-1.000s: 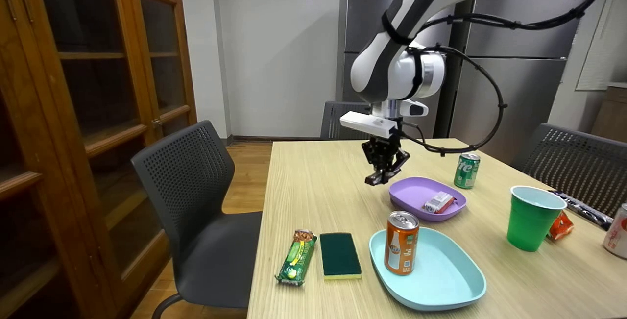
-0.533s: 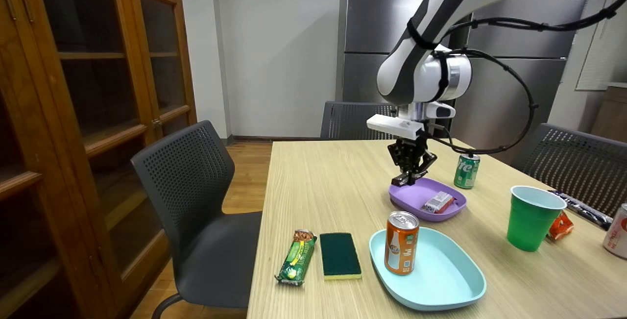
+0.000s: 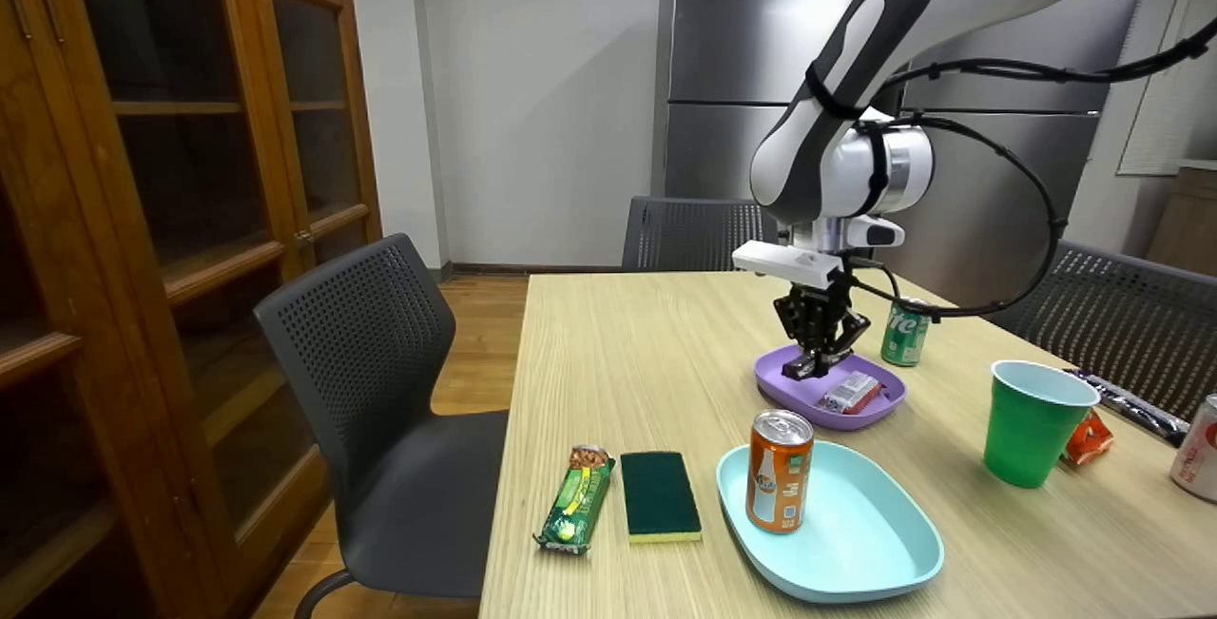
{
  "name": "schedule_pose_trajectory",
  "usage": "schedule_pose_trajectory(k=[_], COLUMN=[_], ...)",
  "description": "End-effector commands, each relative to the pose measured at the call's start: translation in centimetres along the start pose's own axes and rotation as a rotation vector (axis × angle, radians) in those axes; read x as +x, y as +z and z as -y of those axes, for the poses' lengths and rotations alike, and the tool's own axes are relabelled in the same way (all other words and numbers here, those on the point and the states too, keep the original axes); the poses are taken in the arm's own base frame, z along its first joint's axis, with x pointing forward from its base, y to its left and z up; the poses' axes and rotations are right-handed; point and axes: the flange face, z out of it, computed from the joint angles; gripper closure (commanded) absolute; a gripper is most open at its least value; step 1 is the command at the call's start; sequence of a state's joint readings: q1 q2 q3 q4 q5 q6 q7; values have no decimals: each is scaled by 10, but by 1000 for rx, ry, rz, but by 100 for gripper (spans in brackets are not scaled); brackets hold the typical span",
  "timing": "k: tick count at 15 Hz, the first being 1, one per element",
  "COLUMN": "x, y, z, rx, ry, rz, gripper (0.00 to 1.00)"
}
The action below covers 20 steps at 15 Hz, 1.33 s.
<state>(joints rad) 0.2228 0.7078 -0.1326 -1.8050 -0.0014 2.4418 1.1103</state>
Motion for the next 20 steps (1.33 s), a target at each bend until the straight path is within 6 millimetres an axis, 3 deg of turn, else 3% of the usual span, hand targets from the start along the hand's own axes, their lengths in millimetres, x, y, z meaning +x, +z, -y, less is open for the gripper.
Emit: schedule_pose_trajectory(k=[1,5,6,7,15,20], x=[8,13,13,13,8,13], y=[5,12,13,13,-29,-67], z=[1,1,0,1,0,-4], rx=[-30,-42,-45,-45,6,50], ry=[1,10,11,12,-2,-14], rz=[-6,-6,-2,1,-32,-65], gripper=[96,96,72,59,2,0])
